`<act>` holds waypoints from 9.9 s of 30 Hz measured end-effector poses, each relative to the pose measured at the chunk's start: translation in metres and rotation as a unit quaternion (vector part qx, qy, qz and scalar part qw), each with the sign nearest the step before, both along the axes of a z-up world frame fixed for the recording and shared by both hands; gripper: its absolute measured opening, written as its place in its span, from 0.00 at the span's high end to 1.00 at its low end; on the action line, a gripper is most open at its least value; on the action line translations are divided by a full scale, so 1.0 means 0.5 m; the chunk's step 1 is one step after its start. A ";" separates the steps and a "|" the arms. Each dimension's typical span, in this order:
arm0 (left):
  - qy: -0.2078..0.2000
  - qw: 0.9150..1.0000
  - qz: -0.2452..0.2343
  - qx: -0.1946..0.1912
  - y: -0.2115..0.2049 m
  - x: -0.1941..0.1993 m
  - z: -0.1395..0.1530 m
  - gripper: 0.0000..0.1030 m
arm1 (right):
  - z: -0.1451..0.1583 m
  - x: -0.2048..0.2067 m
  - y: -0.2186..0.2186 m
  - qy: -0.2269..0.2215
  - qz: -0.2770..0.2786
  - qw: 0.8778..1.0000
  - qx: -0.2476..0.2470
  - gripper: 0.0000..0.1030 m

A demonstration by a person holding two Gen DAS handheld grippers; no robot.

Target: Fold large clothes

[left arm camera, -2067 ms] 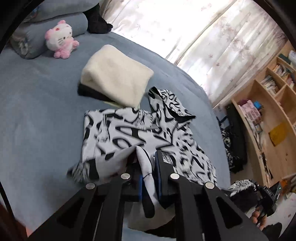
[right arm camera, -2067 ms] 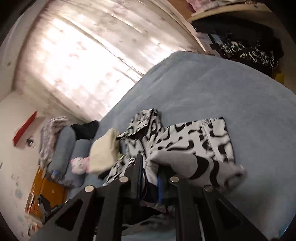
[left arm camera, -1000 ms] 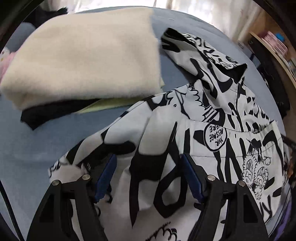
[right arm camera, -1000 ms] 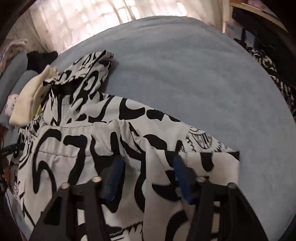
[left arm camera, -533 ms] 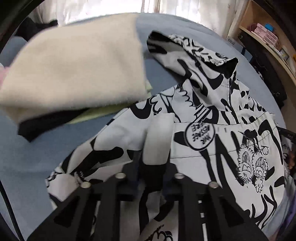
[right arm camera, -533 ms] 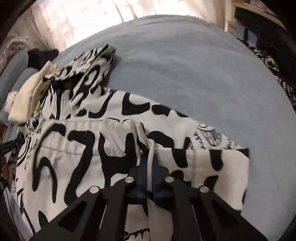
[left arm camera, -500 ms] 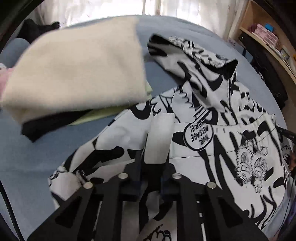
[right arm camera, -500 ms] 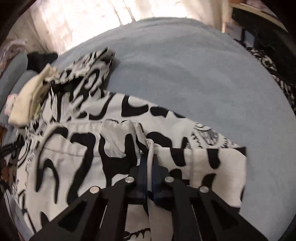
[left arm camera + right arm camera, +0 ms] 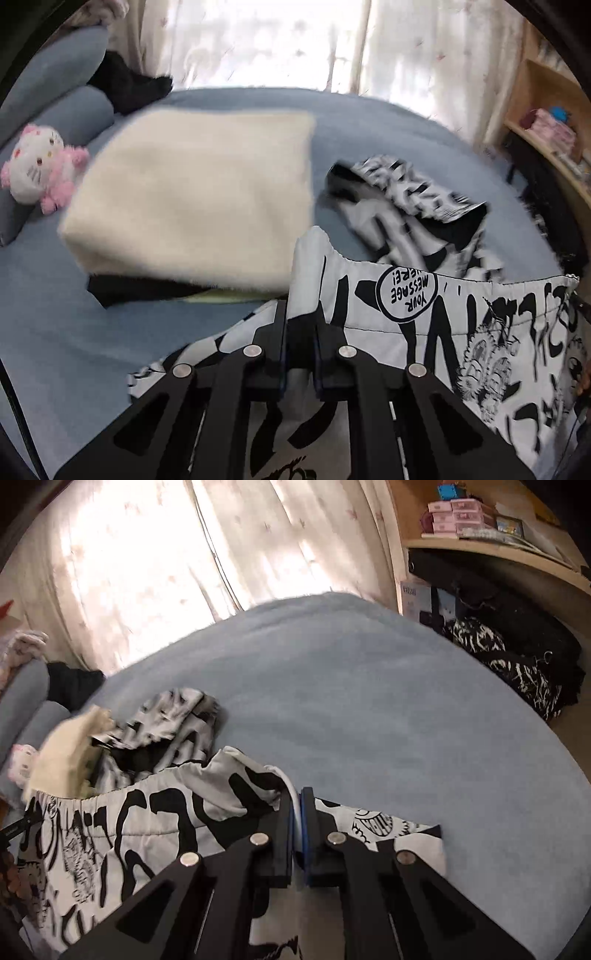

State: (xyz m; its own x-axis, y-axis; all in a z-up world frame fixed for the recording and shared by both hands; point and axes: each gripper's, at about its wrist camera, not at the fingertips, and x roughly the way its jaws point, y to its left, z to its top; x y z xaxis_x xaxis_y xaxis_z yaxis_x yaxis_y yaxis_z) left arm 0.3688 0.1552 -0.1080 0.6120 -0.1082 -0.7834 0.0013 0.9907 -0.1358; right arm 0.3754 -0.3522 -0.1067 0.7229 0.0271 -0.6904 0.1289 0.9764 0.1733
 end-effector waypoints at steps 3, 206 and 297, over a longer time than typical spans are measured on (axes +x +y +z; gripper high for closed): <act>0.025 1.000 0.010 0.010 0.001 0.029 -0.072 0.90 | -0.072 0.045 0.007 0.037 -0.010 0.999 -0.022 0.97; -0.019 0.991 -0.079 0.110 -0.250 0.378 -0.090 0.95 | 0.009 0.381 0.316 -0.037 0.293 0.954 -0.046 0.96; 0.118 0.991 -0.026 -0.054 -0.287 -0.344 -0.156 0.96 | -0.119 -0.242 0.260 0.140 0.059 0.979 0.136 0.97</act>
